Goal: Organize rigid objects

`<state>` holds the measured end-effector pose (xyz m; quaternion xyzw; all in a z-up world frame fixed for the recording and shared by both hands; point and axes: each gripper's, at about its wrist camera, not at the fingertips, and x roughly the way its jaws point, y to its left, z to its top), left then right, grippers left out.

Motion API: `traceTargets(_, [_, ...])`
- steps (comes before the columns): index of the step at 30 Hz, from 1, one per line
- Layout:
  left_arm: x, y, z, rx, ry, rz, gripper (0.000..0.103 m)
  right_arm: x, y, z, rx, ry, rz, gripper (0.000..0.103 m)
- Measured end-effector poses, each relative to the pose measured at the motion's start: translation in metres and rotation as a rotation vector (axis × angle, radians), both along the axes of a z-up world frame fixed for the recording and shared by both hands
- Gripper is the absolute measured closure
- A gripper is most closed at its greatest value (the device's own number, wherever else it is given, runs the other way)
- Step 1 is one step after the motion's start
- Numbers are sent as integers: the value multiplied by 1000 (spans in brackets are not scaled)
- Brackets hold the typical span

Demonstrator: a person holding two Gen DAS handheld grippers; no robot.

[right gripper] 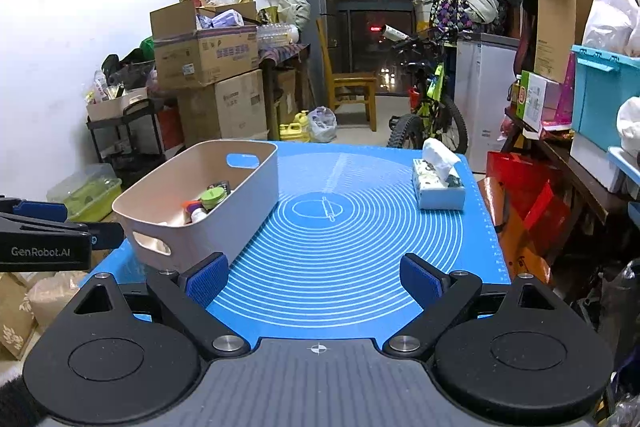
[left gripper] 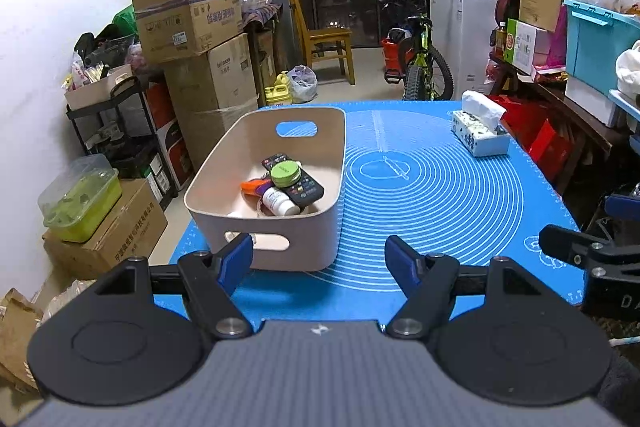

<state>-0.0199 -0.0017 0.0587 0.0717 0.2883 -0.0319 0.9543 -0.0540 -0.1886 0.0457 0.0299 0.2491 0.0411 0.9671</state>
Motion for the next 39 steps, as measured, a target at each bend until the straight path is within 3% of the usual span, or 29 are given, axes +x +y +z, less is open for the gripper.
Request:
traceTargets(15, [-8,-7,-38,29,18,-12,30,-8,5,-29,7,34,-15,10])
traceTargets(39, [-6,8,-42,-11,1,66,30,-4,12,-37,-29,33,-4,11])
